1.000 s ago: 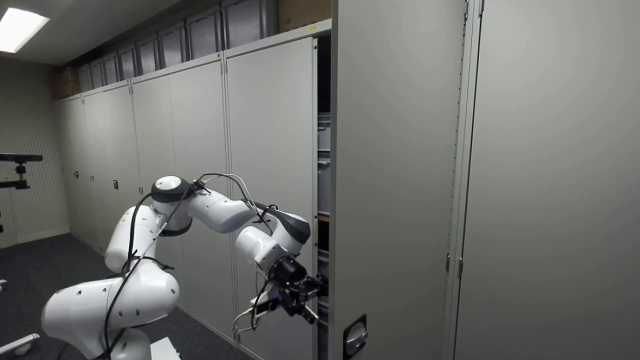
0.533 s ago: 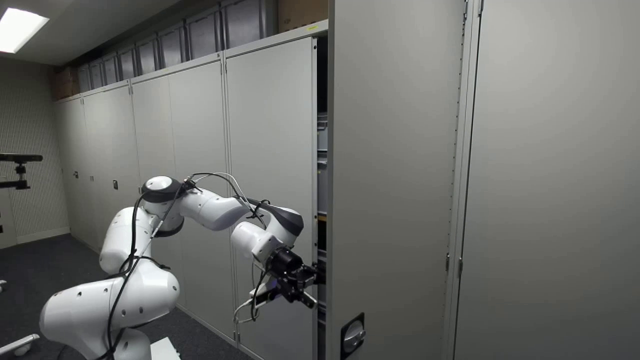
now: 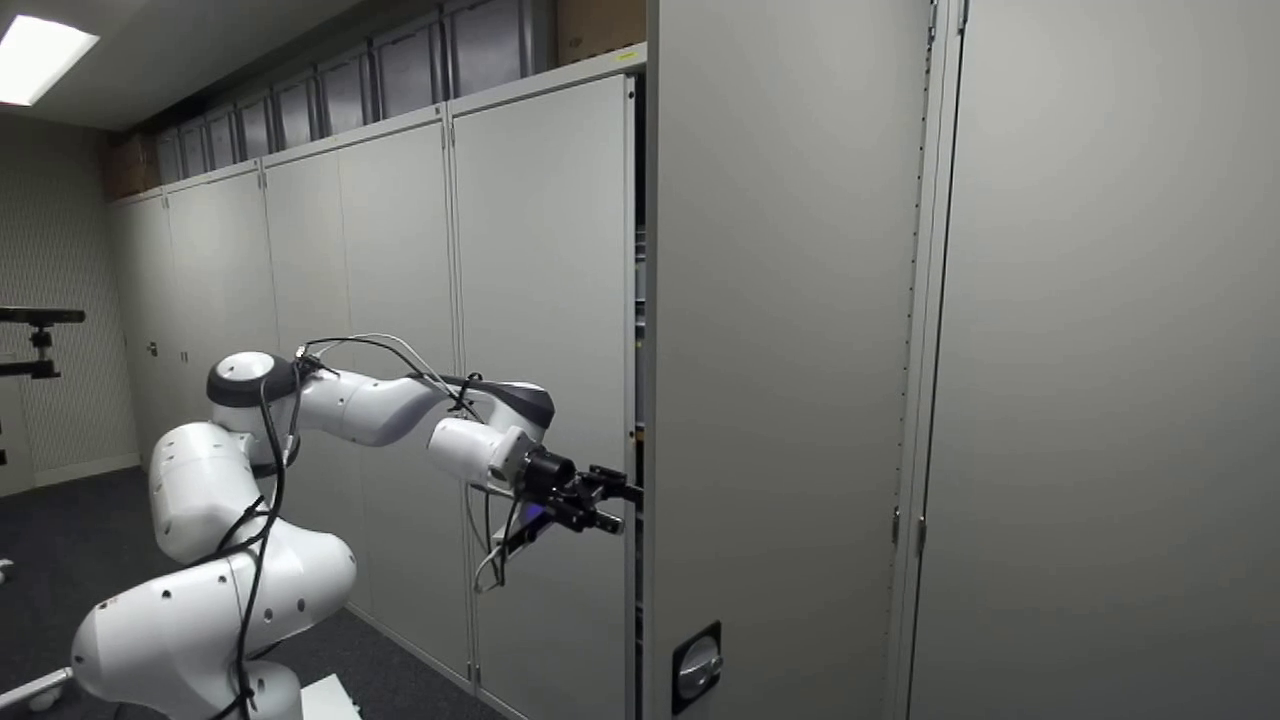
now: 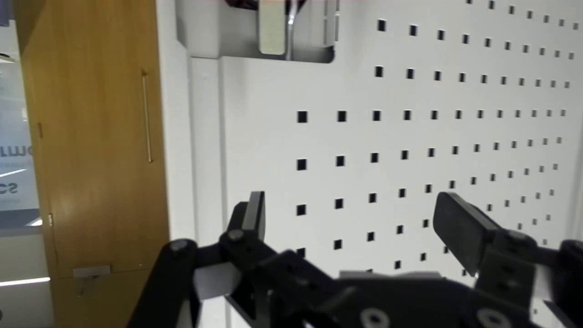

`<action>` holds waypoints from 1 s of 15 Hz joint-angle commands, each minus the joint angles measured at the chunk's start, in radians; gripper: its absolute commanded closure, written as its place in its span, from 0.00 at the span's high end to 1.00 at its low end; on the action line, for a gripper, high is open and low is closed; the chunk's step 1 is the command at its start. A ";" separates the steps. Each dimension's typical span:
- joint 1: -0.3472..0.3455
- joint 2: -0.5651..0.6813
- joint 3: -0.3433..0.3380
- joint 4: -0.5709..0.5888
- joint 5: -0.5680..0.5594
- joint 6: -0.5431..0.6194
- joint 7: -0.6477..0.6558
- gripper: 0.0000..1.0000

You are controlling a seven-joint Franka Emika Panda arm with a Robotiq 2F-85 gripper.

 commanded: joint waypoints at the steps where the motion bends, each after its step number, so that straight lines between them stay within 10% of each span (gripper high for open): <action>1: 0.168 0.017 -0.065 -0.008 0.014 0.000 -0.031 1.00; 8: 0.551 0.182 -0.227 0.028 -0.052 -0.016 -0.055 1.00; 14: 0.867 0.357 -0.442 -0.096 -0.624 -0.109 0.388 1.00; 15: 0.867 0.329 -0.480 -0.079 -0.527 -0.189 0.276 1.00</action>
